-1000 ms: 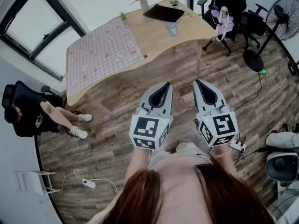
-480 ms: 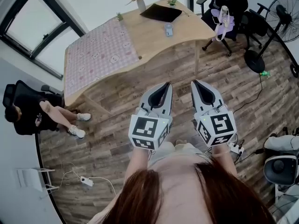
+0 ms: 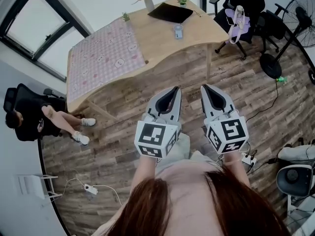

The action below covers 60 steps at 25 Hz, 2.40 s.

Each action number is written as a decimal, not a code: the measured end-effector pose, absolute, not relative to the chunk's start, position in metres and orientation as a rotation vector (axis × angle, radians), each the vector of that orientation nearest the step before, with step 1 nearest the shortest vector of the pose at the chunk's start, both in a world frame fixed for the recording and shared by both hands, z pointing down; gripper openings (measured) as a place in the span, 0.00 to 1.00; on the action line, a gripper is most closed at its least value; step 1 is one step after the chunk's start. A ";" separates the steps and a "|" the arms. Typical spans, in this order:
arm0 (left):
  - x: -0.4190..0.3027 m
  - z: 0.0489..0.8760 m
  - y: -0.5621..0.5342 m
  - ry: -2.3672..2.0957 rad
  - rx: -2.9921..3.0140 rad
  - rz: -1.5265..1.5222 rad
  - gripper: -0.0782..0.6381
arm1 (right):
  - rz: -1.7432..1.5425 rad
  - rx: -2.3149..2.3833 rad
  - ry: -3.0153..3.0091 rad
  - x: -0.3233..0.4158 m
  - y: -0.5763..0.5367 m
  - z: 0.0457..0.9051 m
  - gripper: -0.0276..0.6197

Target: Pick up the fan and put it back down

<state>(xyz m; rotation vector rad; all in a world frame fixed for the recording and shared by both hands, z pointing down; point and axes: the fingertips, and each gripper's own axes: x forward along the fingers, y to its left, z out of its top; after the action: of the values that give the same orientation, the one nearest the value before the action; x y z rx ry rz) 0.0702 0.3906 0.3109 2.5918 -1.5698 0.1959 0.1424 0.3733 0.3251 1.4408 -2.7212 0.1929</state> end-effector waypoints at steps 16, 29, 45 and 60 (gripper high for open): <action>0.058 0.316 0.292 -1.527 2.618 0.214 0.13 | 0.196 1.477 -2.702 0.129 0.280 0.329 0.04; 0.031 0.314 0.213 -1.492 2.631 0.209 0.13 | 0.167 1.493 -2.668 0.101 0.199 0.326 0.04; -0.015 0.314 0.136 -1.444 2.670 0.231 0.13 | 0.153 1.567 -2.646 0.061 0.116 0.325 0.04; -0.020 0.335 0.085 -1.364 2.656 0.246 0.13 | 0.126 1.579 -2.548 0.053 0.063 0.341 0.04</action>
<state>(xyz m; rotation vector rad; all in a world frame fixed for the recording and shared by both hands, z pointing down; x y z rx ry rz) -0.0204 0.0848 0.3352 2.6559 -1.3641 0.2460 0.0531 0.0633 0.3413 1.5791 -2.5480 0.1264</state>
